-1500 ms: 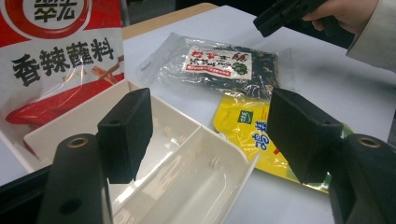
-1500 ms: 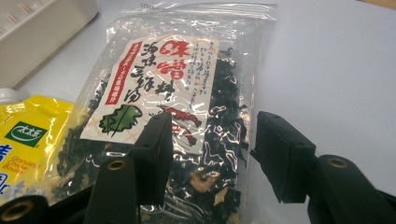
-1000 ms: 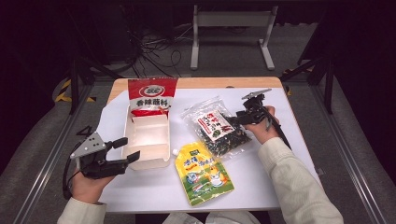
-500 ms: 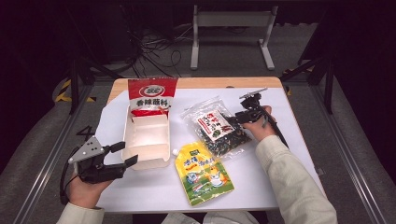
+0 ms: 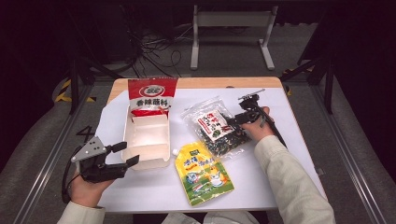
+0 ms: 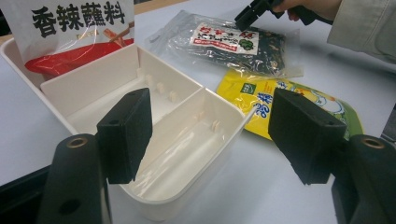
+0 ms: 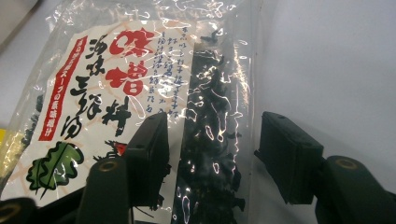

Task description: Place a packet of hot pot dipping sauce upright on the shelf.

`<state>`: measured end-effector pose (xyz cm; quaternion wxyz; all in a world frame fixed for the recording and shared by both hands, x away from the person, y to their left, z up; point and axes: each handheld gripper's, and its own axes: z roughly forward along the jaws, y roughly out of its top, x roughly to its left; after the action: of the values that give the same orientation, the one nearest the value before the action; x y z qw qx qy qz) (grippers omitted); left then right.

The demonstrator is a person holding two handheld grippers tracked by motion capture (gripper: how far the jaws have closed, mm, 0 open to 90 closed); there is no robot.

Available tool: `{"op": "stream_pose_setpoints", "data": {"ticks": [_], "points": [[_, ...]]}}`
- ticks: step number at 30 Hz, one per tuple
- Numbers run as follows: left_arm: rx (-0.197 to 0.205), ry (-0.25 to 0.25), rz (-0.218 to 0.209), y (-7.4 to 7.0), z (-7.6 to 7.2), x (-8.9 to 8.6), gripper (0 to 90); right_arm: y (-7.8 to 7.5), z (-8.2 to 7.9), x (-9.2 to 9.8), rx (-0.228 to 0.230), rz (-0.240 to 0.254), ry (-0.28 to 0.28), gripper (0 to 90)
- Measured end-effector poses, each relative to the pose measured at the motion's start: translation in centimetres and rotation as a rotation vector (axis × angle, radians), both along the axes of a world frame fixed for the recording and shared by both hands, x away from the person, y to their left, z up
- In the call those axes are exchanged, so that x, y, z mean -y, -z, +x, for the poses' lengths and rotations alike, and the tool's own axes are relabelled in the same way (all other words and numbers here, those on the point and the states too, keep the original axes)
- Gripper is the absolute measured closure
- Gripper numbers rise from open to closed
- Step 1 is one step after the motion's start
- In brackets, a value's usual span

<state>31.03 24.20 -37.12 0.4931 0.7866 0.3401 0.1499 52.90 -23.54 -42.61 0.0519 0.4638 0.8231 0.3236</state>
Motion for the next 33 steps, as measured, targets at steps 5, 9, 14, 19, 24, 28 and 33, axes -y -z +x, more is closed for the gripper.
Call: {"op": "stream_pose_setpoints", "data": {"ticks": [5,9,14,19,24,28,33], "points": [[0.001,0.002,0.003,0.1,0.1,0.2,31.2,0.6,0.4,0.5,-0.085,0.072,0.021,39.2],[-0.001,0.003,0.003,0.1,0.1,0.2,31.2,0.8,0.5,0.6,-0.108,0.095,0.029,39.4],[-0.003,0.006,0.006,0.1,0.1,0.4,31.1,0.8,0.5,0.4,-0.136,0.098,0.024,44.8],[-0.001,0.012,0.015,0.1,0.2,0.5,31.1,0.6,0.5,-0.1,-0.174,0.078,0.003,49.6],[0.001,0.011,0.014,0.1,0.1,0.6,31.1,0.1,0.3,-0.9,-0.173,0.027,-0.033,60.7],[0.003,0.013,0.015,0.1,0.2,0.5,31.1,-0.7,-0.1,-1.9,-0.125,-0.071,-0.053,69.7],[-0.001,0.015,0.011,0.2,0.4,0.7,31.1,-1.3,-0.8,-2.5,-0.075,-0.143,-0.051,82.2]]}}
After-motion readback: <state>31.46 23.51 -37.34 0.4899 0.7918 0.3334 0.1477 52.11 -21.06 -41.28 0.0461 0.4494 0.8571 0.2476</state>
